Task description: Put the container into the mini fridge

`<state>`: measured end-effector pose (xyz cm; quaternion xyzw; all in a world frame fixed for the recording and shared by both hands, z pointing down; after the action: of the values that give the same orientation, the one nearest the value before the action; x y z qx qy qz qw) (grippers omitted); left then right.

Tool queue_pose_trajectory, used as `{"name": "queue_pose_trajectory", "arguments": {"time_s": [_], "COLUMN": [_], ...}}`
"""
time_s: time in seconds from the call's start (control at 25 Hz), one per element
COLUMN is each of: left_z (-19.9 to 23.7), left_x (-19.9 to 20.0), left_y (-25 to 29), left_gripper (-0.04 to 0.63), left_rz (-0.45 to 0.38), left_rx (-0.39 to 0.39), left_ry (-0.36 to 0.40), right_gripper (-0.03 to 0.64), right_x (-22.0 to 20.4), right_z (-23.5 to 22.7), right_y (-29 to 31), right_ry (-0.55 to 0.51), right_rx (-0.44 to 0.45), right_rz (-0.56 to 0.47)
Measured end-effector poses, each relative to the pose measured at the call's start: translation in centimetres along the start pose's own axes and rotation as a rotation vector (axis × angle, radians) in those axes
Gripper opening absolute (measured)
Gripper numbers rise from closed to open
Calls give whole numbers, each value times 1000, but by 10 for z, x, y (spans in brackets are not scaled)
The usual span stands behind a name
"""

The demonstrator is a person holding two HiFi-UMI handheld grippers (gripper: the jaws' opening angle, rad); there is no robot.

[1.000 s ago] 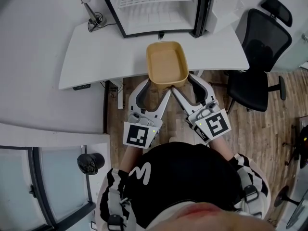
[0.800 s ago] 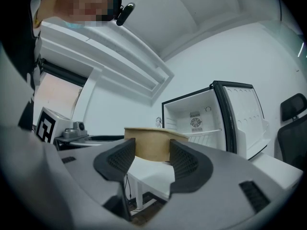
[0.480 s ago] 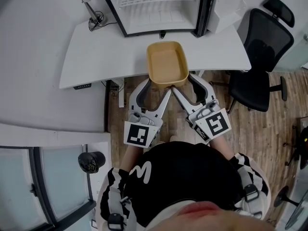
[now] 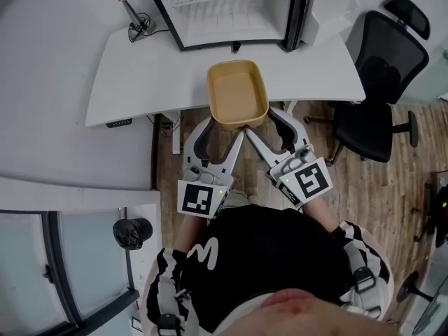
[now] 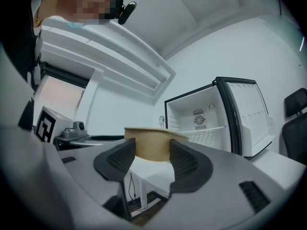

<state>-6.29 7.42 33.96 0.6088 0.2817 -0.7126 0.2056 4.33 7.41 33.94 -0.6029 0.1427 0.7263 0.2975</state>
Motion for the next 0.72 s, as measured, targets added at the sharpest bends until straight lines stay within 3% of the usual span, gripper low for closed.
{"name": "queue_pose_trajectory", "arguments": {"time_s": [0.72], "left_z": [14], "left_x": [0], "left_y": [27], "left_gripper": [249], "left_rz": [4], "left_rx": [-23], "left_ry": [-15], "right_gripper": [233], "right_x": [-7], "right_z": [-20], "right_y": [19], "right_ry": [2], "right_rx": [-26], "right_rz": [-6]}}
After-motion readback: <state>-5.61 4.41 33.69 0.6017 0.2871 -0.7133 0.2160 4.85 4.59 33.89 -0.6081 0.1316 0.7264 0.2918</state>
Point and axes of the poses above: the fingertips, and each gripper's own axes: y forward along the fingers, z to its left, x out of its top, the point moved 4 cm from there along -y, backward along the fingers, and after that the axes turned 13 degrees about -y, right-handed, at the moved point
